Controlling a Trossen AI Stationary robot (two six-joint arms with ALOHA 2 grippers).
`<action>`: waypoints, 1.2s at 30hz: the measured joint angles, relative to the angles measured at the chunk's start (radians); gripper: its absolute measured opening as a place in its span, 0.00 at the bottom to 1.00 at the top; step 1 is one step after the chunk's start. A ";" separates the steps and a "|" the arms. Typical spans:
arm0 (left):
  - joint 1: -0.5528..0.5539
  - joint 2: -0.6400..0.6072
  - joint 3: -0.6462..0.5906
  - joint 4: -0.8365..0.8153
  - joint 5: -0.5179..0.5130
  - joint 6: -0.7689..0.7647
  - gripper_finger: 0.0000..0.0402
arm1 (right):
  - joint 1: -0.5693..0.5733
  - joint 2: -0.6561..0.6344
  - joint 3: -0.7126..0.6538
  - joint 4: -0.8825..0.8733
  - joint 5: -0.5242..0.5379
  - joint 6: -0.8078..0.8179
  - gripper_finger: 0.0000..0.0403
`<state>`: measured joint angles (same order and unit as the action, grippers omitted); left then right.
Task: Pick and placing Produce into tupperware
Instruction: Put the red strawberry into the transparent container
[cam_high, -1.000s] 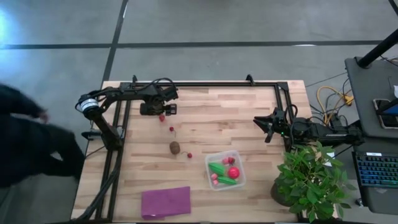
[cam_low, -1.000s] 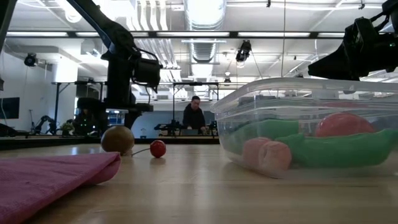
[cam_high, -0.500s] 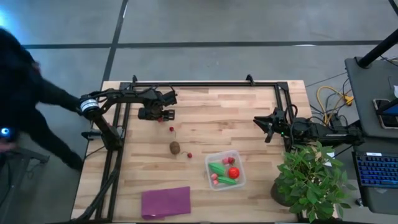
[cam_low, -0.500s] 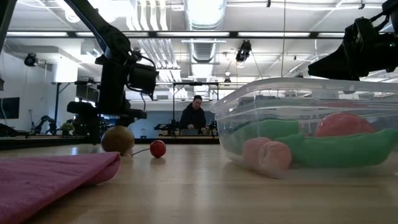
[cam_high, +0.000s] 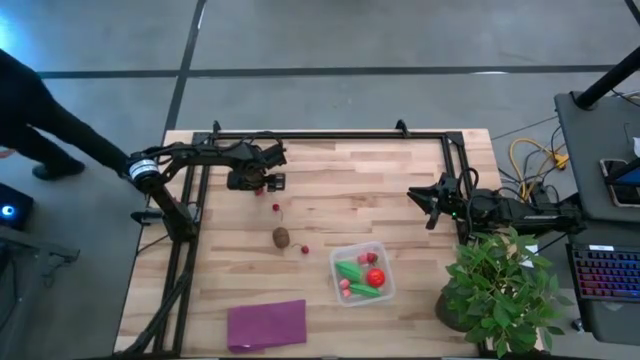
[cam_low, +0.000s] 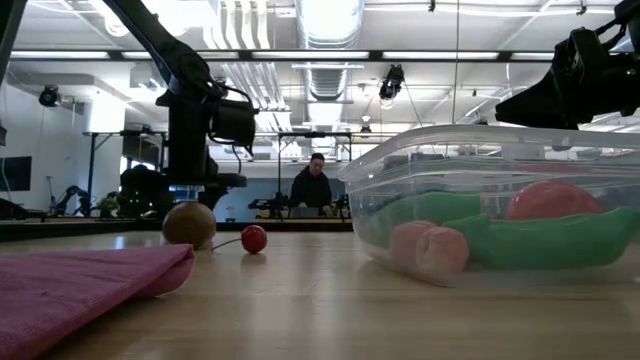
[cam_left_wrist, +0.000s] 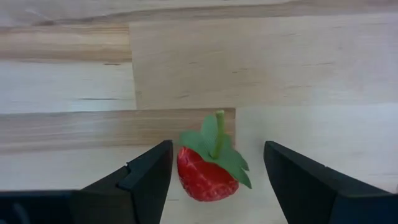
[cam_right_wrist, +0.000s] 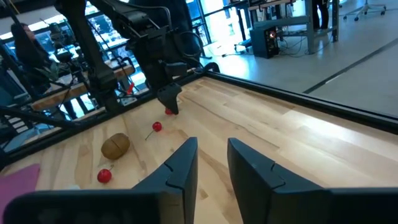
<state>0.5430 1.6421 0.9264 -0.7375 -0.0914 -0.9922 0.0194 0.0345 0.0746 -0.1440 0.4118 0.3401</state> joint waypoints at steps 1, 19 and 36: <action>0.000 0.000 0.000 0.000 0.000 0.007 0.59 | 0.000 0.000 0.000 0.000 0.000 0.000 0.20; 0.000 0.000 -0.001 -0.012 -0.012 0.152 0.58 | 0.000 0.000 0.000 0.000 0.000 0.000 0.19; 0.000 -0.003 -0.010 -0.011 0.004 0.195 0.33 | 0.000 0.000 0.000 0.000 0.000 0.000 0.17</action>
<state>0.5430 1.6391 0.9162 -0.7487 -0.0872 -0.7975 0.0194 0.0345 0.0746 -0.1440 0.4118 0.3401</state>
